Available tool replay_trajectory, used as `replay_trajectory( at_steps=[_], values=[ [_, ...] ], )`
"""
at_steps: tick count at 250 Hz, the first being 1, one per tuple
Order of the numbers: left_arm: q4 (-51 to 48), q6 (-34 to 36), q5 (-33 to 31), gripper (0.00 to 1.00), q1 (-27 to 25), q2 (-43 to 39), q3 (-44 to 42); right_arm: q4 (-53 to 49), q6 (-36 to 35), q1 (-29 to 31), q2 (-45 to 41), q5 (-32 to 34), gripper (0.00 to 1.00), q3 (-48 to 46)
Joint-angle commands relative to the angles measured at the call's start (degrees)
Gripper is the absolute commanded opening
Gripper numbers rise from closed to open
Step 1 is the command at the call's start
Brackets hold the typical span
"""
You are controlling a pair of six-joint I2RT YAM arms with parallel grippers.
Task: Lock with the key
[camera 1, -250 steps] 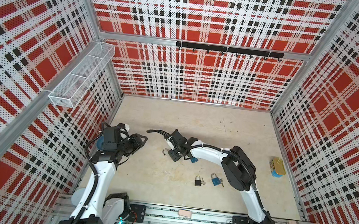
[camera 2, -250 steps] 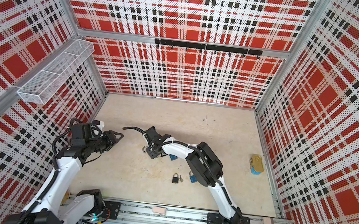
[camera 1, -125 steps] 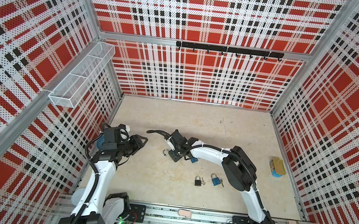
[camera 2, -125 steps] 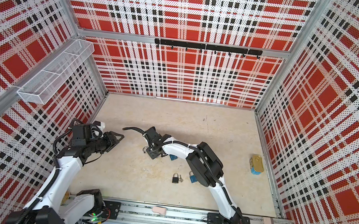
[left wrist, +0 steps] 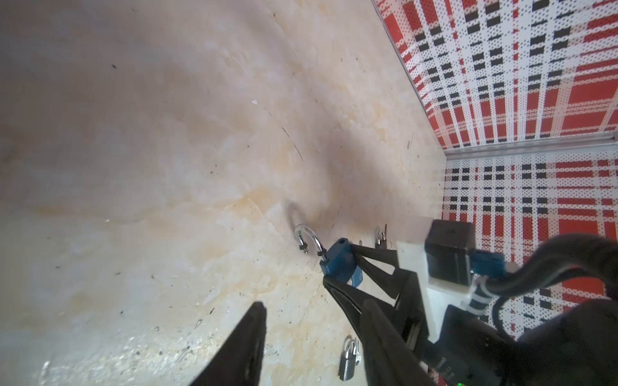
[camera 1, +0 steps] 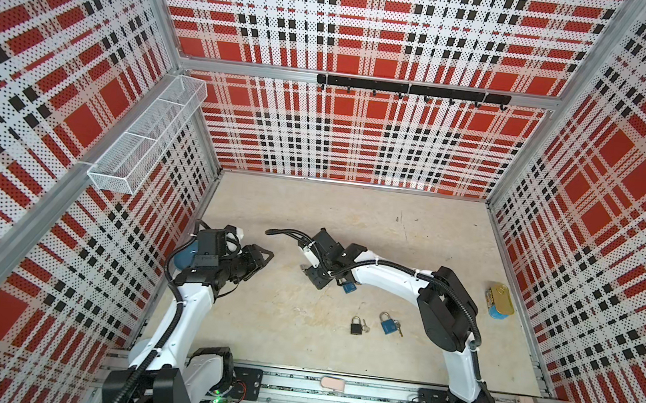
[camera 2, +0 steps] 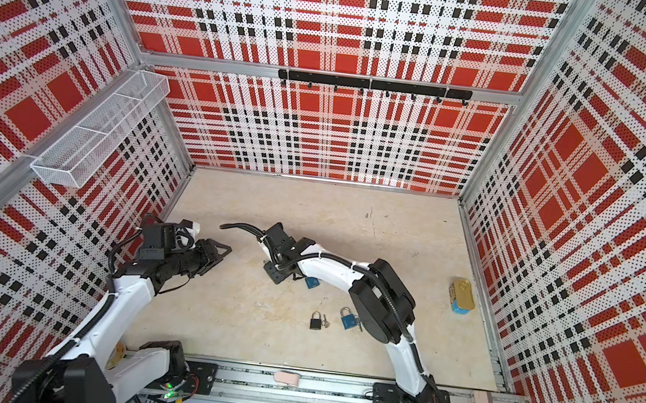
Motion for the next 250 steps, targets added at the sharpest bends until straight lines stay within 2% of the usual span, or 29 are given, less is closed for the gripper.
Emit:
replay_trajectory(
  at_steps=[1,115,155,250],
  values=[
    [3.8,-0.6,-0.3,0.49,-2.7,1.5,-0.9,1.6,0.2,-0.1,-4.1,-1.5,0.19,-0.4],
    [13.0,-3.6,3.9,0.52,-6.7,8.8,-0.8,-1.1,0.9,-1.2,-12.2,-5.6,0.18,-2.7],
    [17.6,-6.6,7.5,0.53,-7.2,11.6,-0.2,-2.3,1.0,-1.4,-14.6,-6.5,0.18,-3.3],
    [19.2,-7.1,13.1,0.54,-9.2,17.0,3.5,-2.0,1.7,-1.5,-17.8,-7.2,0.16,-5.7]
  ],
)
